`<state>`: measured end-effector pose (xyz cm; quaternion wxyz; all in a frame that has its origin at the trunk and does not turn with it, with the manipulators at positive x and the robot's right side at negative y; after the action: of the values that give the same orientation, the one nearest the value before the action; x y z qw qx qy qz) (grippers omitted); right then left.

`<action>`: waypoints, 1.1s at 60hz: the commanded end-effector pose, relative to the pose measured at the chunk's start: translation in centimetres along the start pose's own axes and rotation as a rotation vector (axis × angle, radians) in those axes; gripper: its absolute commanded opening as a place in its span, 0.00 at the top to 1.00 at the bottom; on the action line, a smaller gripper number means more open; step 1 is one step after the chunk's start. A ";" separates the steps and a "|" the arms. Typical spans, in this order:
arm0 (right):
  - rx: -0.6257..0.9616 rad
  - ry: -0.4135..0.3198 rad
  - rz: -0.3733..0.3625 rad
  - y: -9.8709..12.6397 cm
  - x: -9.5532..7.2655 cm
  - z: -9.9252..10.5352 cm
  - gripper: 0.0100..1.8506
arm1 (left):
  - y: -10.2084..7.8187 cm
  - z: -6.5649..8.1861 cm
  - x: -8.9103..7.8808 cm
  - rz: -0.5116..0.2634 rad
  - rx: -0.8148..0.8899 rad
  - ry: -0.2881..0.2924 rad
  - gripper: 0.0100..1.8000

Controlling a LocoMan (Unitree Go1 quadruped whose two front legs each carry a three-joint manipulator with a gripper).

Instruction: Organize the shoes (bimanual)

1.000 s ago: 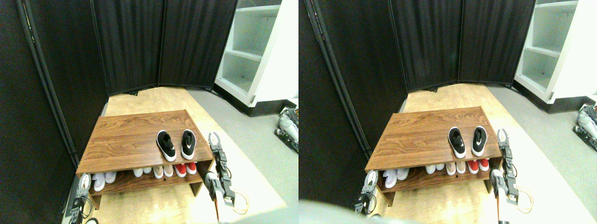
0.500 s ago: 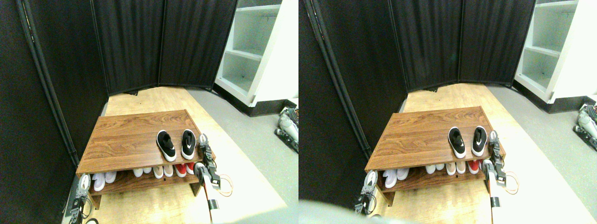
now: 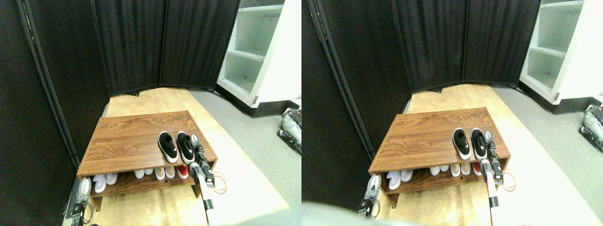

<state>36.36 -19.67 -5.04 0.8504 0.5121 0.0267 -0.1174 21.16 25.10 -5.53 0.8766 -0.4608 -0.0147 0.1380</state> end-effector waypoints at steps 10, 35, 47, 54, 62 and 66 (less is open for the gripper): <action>0.016 -0.001 0.033 1.1 0.0 -1.6 1.00 | -0.8 0.8 -0.4 -0.069 0.026 -0.046 1.00; 0.095 -0.001 0.041 0.7 0.1 -2.4 1.00 | -0.5 1.1 -1.4 -0.046 0.009 -0.070 1.00; 0.092 -0.034 0.071 0.6 -0.4 -0.9 1.00 | -0.6 0.8 -1.3 -0.056 0.008 -0.062 1.00; 0.041 -0.054 0.115 1.7 -1.9 1.5 1.00 | -0.7 0.7 -1.3 -0.048 0.002 -0.051 1.00; 0.050 -0.064 0.202 3.0 -3.7 3.6 1.00 | -0.8 0.5 -1.1 -0.042 -0.014 -0.035 1.00; 0.040 -0.073 0.238 3.5 -4.7 4.6 1.00 | -0.9 0.3 -0.9 -0.044 -0.003 -0.022 1.00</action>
<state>32.70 -20.93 -0.73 0.8527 0.5196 -0.0331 -0.0431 20.04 24.88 -5.41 0.8727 -0.4670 -0.0238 0.1404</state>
